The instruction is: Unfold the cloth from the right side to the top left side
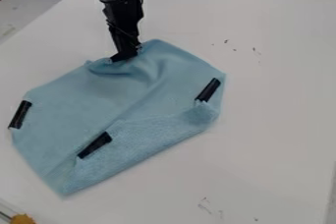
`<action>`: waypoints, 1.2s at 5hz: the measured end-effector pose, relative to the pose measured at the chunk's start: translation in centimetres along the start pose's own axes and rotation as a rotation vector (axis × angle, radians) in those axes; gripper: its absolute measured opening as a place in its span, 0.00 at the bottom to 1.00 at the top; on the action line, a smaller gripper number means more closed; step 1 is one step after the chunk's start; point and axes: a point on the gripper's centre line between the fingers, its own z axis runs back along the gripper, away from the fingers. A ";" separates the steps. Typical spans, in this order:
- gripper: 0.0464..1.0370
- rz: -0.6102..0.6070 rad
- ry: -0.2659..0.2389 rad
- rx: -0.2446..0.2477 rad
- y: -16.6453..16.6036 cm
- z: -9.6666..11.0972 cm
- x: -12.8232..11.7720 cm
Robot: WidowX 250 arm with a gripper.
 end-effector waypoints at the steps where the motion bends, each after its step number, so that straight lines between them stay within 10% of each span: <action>1: 0.02 -0.045 0.001 -0.027 1.7 -1.4 0.8; 3: 0.20 -0.122 0.027 0.005 4.2 -1.2 2.3; 6: 0.97 -0.146 -0.010 0.106 5.9 -0.9 3.0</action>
